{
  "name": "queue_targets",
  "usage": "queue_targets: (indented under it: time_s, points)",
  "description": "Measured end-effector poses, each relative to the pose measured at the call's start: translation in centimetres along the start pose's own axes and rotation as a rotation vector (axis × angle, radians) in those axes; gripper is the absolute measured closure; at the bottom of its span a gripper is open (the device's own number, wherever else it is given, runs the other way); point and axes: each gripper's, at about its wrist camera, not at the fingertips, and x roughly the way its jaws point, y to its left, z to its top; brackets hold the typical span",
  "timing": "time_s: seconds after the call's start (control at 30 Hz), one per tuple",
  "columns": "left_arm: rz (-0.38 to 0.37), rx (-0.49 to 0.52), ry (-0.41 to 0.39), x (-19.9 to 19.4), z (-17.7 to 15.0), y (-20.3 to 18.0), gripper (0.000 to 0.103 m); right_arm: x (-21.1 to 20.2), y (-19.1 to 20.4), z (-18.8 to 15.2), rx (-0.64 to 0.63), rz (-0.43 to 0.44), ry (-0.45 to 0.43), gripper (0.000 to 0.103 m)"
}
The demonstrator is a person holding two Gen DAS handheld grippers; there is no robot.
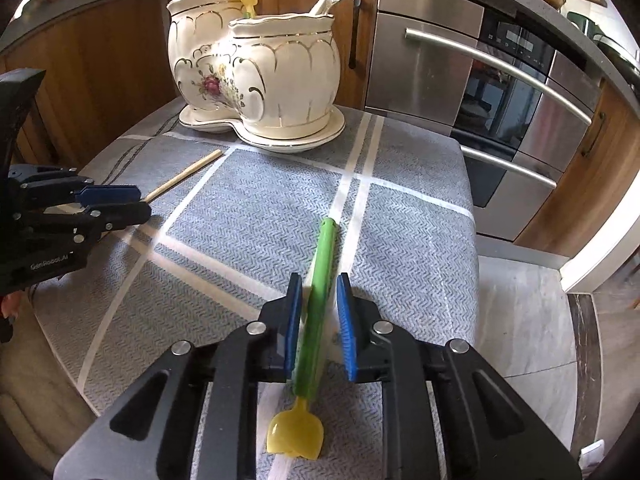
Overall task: Organize utensils
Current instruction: 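Grasp the last chopstick with the left tool while the right tool grasps the green spatula, then lift the chopstick and green spatula up over the ceramic holder cups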
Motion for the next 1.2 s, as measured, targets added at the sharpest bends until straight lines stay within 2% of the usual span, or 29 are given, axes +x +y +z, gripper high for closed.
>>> queue_targets:
  time_s: [0.03, 0.07, 0.27, 0.47, 0.53, 0.8, 0.9, 1.2]
  points:
    - [0.006, 0.007, -0.004, 0.1, 0.0, -0.1, 0.087, 0.0, 0.0, 0.0, -0.003, 0.009, -0.002, 0.092]
    - [0.018, 0.022, -0.009, 0.2, 0.0, -0.2, 0.095, 0.1, 0.1, 0.1, -0.004, 0.013, -0.004, 0.094]
    - [0.029, 0.051, -0.049, -0.4, -0.3, -0.1, 0.097, -0.3, 0.3, 0.3, 0.005, 0.014, -0.038, 0.094]
    - [-0.021, 0.055, -0.223, -4.8, -0.2, 0.4, 0.097, -3.1, 0.3, 0.9, 0.062, 0.073, -0.187, 0.094]
    - [-0.047, 0.064, -0.31, -6.8, -0.2, 0.6, 0.097, -4.3, 0.5, 1.1, 0.074, 0.079, -0.257, 0.094]
    - [-0.081, 0.029, -0.552, -12.2, 0.7, 2.6, 0.097, -7.7, 1.1, 3.6, 0.112, 0.089, -0.496, 0.094]
    - [-0.074, 0.002, -0.607, -13.3, 1.6, 3.8, 0.097, -8.4, 0.9, 5.4, 0.125, 0.092, -0.56, 0.094]
    - [-0.057, -0.075, -0.726, -14.3, 5.8, 7.5, 0.097, -8.9, 0.3, 10.4, 0.137, 0.066, -0.677, 0.094]
